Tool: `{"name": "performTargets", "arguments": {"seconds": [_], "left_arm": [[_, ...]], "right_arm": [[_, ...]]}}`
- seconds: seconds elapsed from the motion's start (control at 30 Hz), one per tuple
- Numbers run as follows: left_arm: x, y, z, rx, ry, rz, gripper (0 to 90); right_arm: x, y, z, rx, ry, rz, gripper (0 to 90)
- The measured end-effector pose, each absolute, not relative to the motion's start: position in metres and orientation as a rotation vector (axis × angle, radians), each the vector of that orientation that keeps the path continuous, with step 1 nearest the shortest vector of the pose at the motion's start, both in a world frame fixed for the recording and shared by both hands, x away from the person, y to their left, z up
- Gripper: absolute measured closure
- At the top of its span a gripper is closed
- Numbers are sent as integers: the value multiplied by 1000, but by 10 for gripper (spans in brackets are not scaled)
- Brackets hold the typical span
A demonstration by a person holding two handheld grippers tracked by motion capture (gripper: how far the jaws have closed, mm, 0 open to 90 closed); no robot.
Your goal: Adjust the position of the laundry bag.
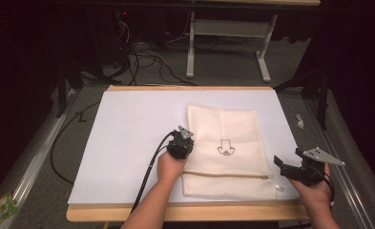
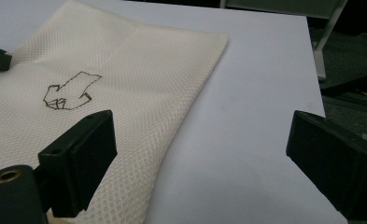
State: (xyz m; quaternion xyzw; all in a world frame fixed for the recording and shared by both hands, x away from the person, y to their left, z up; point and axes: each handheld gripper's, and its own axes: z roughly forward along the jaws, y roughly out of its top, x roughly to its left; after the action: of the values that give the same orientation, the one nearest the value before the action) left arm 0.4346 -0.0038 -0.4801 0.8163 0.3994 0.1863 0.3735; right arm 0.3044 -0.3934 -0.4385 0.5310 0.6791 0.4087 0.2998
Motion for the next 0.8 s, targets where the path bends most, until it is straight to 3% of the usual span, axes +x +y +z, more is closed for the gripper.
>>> {"name": "performTargets", "arguments": {"seconds": [0.27, 0.37, 0.47, 0.6, 0.67, 0.7, 0.73, 0.8], "left_arm": [[440, 67, -480, 2068, 1130, 602, 875], [441, 70, -483, 2068, 1113, 630, 859], [438, 73, -477, 2013, 1122, 603, 691], [423, 85, -459, 1968, 1104, 598, 561], [398, 97, -448, 1955, 1068, 528, 443], [398, 97, -448, 1955, 1068, 528, 422], [386, 101, -446, 1941, 1056, 511, 411], [357, 113, -453, 1899, 1021, 479, 401]], "right_arm": [[304, -390, -439, 1396, 1818, 1114, 139], [305, -386, -441, 1392, 1837, 1118, 158], [307, -379, -444, 1370, 1876, 1114, 187], [306, -375, -444, 1368, 1887, 1126, 197], [305, -371, -445, 1343, 1912, 1143, 318], [305, -371, -445, 1343, 1912, 1143, 318], [304, -368, -445, 1344, 1938, 1165, 404], [303, -363, -444, 1349, 1958, 1191, 454]]}}
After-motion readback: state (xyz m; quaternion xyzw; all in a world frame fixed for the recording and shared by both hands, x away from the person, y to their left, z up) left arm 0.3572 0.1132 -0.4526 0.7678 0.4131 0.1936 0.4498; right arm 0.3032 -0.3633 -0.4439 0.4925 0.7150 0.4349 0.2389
